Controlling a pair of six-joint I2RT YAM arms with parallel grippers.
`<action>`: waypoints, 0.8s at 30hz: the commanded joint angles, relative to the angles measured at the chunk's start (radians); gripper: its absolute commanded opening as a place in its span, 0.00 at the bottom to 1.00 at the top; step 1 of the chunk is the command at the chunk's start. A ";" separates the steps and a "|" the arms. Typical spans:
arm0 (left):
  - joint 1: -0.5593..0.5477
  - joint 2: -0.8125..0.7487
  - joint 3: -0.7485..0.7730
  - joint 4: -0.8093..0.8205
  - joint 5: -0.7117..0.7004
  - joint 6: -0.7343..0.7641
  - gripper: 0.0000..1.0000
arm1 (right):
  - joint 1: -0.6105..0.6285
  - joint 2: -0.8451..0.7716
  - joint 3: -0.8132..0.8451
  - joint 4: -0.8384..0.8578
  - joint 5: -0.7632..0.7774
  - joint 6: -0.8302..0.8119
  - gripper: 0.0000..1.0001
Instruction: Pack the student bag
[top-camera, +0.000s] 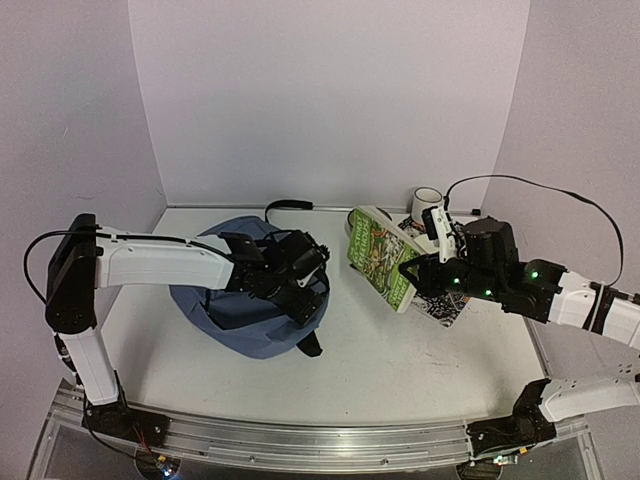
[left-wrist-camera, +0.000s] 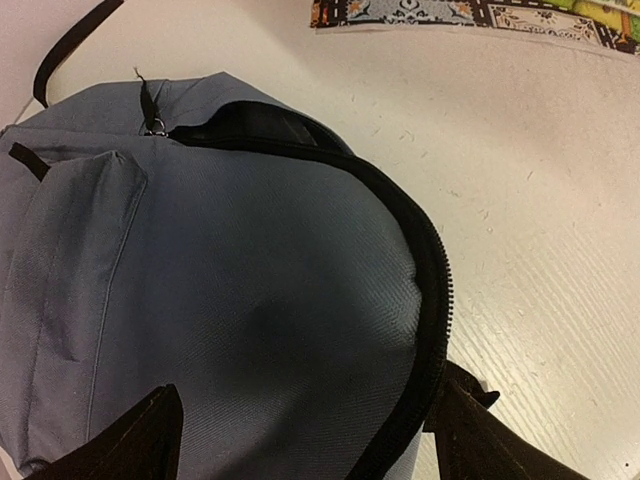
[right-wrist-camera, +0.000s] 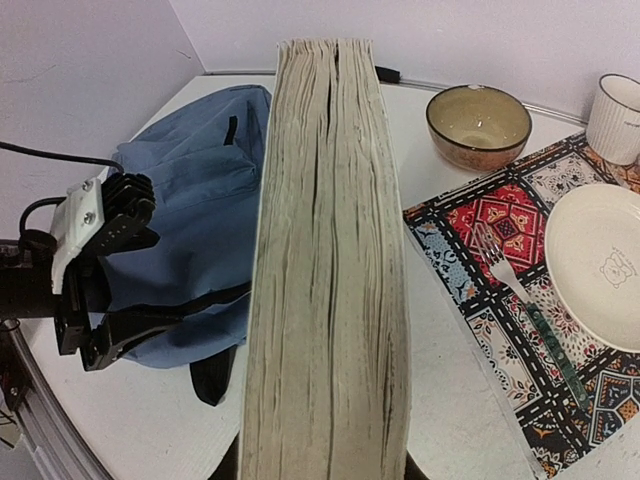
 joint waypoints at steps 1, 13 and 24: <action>0.000 0.027 0.055 -0.016 -0.036 0.017 0.88 | 0.003 -0.037 0.007 0.091 0.026 -0.012 0.00; 0.012 0.009 0.110 -0.048 -0.325 -0.033 0.56 | 0.004 -0.028 0.007 0.088 0.002 -0.033 0.00; 0.090 -0.063 0.099 -0.072 -0.252 0.007 0.04 | 0.019 0.009 0.033 0.094 -0.082 -0.127 0.00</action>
